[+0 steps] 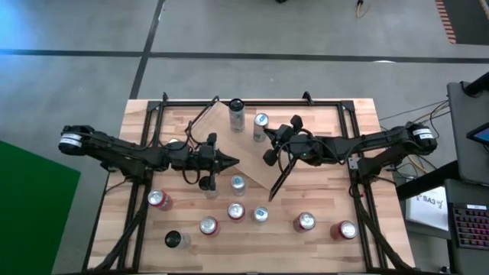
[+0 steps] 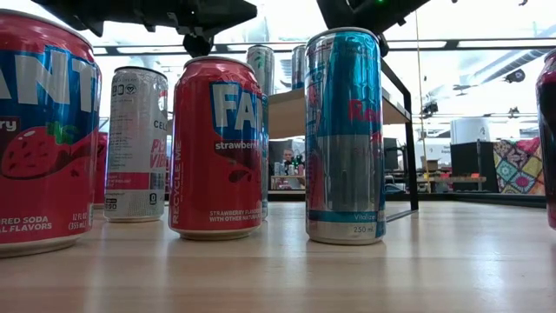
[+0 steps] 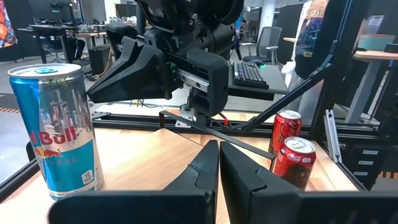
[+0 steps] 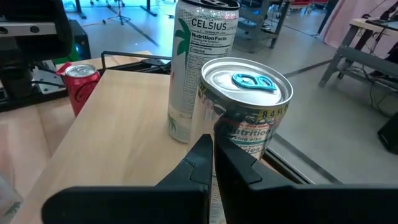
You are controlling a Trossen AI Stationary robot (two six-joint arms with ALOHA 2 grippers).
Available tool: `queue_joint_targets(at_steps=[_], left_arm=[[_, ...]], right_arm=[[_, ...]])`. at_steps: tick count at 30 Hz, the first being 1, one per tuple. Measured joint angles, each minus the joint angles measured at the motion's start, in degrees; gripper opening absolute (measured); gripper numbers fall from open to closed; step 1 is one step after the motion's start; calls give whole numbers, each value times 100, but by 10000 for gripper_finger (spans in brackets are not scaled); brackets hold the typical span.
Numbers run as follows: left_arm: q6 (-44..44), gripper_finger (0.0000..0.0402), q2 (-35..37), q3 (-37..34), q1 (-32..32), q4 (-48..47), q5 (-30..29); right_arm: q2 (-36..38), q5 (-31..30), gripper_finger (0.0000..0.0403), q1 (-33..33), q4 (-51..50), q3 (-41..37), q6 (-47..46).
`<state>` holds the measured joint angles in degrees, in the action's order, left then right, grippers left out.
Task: Place canned beverage on shelf
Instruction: Put the silver/blue soda can on the shelf
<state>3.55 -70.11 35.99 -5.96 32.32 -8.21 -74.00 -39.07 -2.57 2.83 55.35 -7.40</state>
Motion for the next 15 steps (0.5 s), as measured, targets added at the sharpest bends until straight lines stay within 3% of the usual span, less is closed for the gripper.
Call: queue_joint_targets(at_steps=[6,15], left_arm=[[0,0,0,0,-2,-5,0],[42,0,57,-2,-98,-28,4]], right_arm=[[12,2,9,-2,-110,14,-8],[129,133,9,-383,-1126,494,-457]])
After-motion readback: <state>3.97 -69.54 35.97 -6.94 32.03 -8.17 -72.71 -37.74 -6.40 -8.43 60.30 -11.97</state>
